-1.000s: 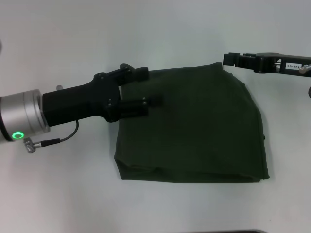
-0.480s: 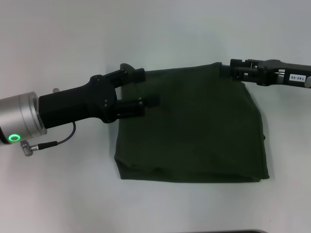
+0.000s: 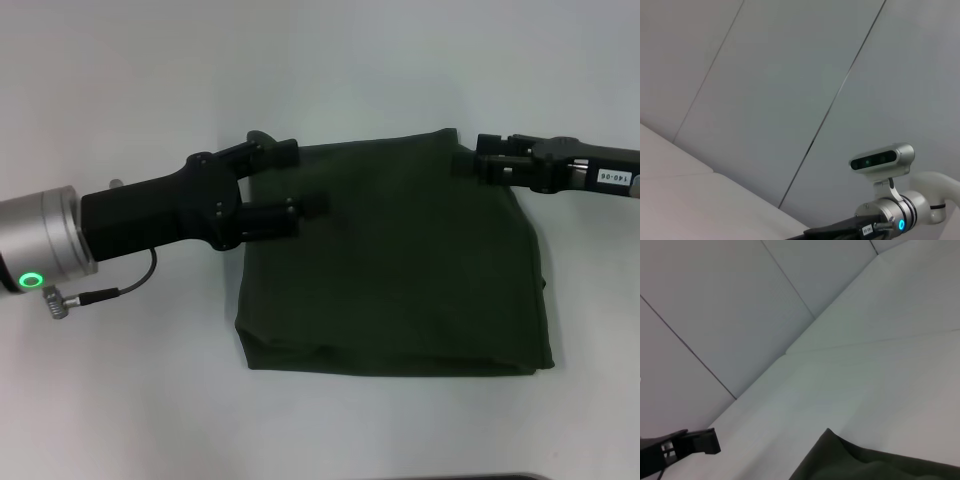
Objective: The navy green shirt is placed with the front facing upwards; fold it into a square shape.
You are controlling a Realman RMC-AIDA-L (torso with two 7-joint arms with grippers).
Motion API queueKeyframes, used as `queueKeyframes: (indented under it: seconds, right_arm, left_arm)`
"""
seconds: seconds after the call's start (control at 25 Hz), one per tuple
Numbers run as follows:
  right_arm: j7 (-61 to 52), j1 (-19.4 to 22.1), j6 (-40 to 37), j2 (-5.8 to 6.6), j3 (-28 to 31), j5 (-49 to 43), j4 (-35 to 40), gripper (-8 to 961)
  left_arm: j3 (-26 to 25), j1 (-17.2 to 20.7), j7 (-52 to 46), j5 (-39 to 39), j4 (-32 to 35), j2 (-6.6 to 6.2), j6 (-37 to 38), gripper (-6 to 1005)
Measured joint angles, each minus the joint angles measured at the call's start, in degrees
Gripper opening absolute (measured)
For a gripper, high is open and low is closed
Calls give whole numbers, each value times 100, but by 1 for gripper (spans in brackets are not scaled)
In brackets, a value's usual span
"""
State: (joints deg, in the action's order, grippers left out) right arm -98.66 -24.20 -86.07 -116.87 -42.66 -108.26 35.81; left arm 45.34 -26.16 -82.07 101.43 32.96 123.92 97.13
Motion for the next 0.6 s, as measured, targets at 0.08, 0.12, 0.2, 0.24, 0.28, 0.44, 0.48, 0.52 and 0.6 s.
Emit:
queueKeyframes:
  seconds: [0.08,0.12,0.2,0.24,0.28,0.44,0.48,0.52,0.6]
  right_arm:
    - [16,12,-6,7,48,-4,-95,925]
    - [18,22,-19,26,68,-8,-154,925]
    - [10,68,-58,68,88,-17,-222,923]
    - [-3,113,-98,91,99,-18,-237,923]
    - [-14,158,-137,107,117,-17,-235,922]
    - [-34,332,-429,175,301,-16,-201,923]
    - [-36,377,-503,198,357,-19,-196,924]
    - [-37,419,-553,221,399,-19,-194,924]
    - [-37,503,-620,262,472,-20,-190,923]
  left_arm:
    - [13,-1,-7,4,1,0,-1,904]
    - [17,-2,-8,10,0,0,-3,904]
    - [12,-3,-9,36,0,-1,-5,904]
    - [7,-3,-10,58,0,-6,-11,904]
    - [4,-3,-11,72,0,-14,-16,904]
    - [10,-4,-98,172,64,-40,-26,905]
    - [3,-4,-134,226,98,-43,-29,905]
    - [-2,-3,-169,291,137,-43,-30,905]
    - [-8,-4,-227,417,201,-43,-37,905]
